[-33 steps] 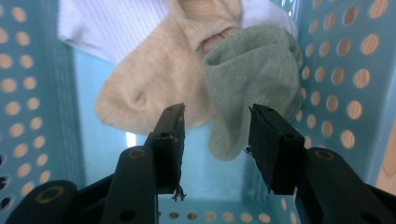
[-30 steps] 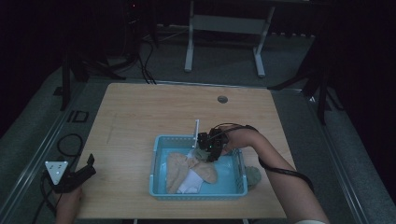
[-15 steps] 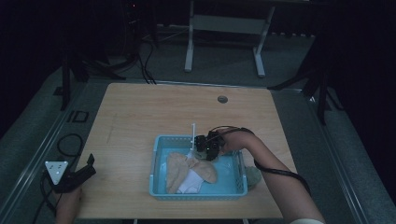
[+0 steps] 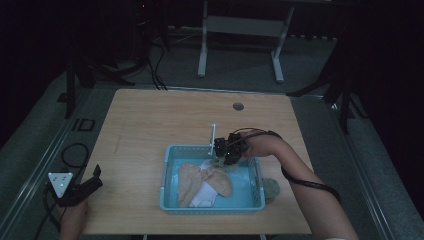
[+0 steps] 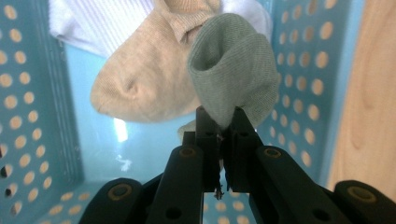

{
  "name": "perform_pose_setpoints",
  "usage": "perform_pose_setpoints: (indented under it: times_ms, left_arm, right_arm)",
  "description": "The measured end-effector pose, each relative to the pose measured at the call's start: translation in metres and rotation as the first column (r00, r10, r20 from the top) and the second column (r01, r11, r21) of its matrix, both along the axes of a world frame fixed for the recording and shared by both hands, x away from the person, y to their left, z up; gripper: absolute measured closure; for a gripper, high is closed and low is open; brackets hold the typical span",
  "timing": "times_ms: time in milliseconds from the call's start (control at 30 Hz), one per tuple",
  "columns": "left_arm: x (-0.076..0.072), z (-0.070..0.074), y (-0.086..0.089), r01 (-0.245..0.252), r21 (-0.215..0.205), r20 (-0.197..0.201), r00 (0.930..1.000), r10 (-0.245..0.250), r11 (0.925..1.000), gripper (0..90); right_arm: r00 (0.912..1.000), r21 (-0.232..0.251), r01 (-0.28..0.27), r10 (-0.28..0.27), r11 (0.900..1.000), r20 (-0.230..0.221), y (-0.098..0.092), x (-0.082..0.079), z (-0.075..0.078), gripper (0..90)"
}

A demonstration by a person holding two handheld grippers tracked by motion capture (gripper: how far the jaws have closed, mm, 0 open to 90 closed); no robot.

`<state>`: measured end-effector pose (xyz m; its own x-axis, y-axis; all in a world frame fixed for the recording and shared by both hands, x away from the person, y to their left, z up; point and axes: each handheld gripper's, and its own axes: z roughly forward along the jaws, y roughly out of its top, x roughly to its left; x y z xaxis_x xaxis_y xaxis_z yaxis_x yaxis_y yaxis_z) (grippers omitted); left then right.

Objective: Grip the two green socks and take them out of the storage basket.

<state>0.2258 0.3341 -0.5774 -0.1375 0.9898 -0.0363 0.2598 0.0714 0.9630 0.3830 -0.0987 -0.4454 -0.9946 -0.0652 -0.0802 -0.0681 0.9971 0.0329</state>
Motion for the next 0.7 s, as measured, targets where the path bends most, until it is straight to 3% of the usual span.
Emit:
perform_pose_setpoints:
  times_ms: [200,433,700]
  left_arm:
    - [0.0,0.0,0.0,-0.001,0.0,0.0,1.0,0.001,1.0,1.3]
    - [0.0,0.0,0.0,-0.005,0.003,-0.003,1.0,0.005,1.0,1.3]
    - [0.0,0.0,0.0,-0.004,0.002,-0.001,1.0,0.004,1.0,1.4]
  right_arm:
    - [0.9996,0.005,-0.003,0.002,1.0,0.029,-0.005,-0.005,0.024,85.6]
    - [0.998,0.043,0.015,-0.017,0.999,0.06,-0.012,-0.006,0.052,85.6]
    - [0.9975,0.061,0.012,-0.016,0.998,0.069,-0.02,-0.009,0.073,85.6]
